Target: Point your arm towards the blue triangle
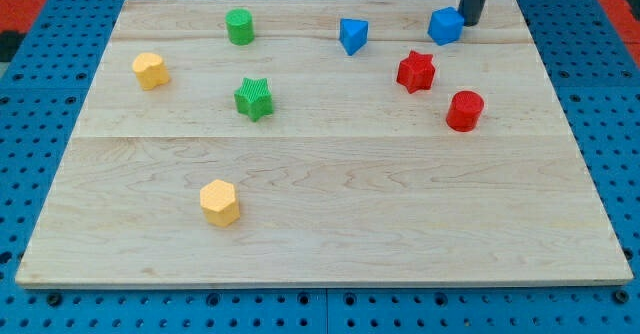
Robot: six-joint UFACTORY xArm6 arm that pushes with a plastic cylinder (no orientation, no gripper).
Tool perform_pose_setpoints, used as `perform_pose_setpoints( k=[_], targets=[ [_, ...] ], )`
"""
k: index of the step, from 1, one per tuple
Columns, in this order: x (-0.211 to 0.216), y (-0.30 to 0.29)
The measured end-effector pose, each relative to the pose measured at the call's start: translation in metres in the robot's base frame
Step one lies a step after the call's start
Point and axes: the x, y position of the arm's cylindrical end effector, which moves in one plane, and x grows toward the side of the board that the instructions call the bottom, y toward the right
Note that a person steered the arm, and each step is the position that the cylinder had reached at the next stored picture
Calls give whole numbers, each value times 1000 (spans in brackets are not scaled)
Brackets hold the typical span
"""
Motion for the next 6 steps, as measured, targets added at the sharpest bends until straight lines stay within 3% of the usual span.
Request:
perform_pose_setpoints(
  k=[2, 3, 6],
  targets=[
    [27, 88],
    [62, 71],
    [48, -33]
  ],
)
